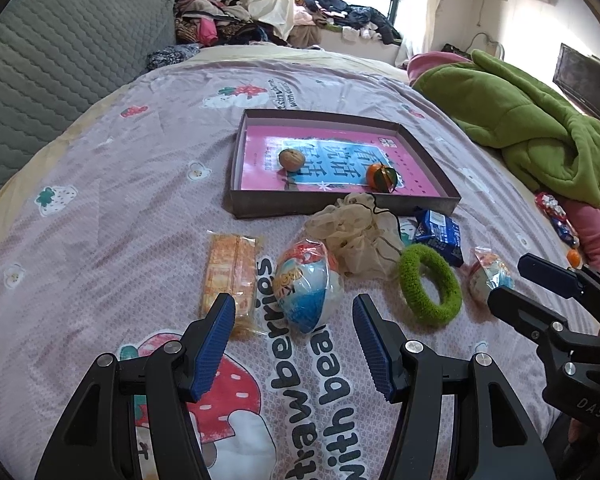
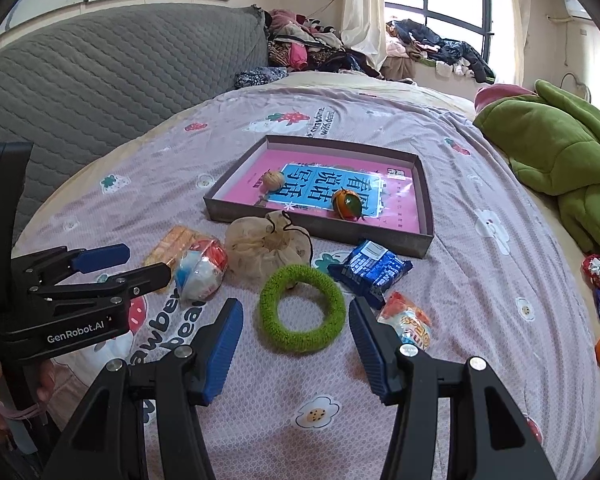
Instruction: Organize objects
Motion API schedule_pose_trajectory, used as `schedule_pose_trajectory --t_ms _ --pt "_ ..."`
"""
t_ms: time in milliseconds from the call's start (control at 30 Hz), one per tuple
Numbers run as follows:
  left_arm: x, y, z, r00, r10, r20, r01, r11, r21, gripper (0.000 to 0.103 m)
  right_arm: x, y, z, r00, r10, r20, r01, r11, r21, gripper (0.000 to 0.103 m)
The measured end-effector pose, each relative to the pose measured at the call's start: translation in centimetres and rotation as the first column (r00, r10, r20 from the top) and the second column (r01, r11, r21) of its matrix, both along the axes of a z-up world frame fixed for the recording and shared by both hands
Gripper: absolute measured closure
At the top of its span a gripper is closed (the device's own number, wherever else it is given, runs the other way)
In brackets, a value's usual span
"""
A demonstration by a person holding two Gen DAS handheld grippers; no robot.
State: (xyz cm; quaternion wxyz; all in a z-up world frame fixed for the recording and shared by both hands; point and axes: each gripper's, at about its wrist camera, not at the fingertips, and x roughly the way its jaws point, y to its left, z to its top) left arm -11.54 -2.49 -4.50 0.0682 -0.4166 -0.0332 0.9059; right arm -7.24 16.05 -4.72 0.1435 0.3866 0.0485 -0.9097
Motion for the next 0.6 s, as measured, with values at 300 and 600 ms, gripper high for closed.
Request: schedule_pose_trajectory --t_ms 300,600 --pt "0.0 0.4 -0.4 1.0 -0.03 -0.001 0.03 1.0 -0.009 0.04 0.1 -0.6 -0.6 1.0 0.018 0.005 -0.018 1.0 0.015 0.048" --pt "-0.5 1.1 -1.1 0.999 -0.04 0.02 0.041 0.999 -0.027 0.04 -0.2 -0.4 -1.3 0.999 0.014 0.029 -0.015 1.0 0.019 0.048"
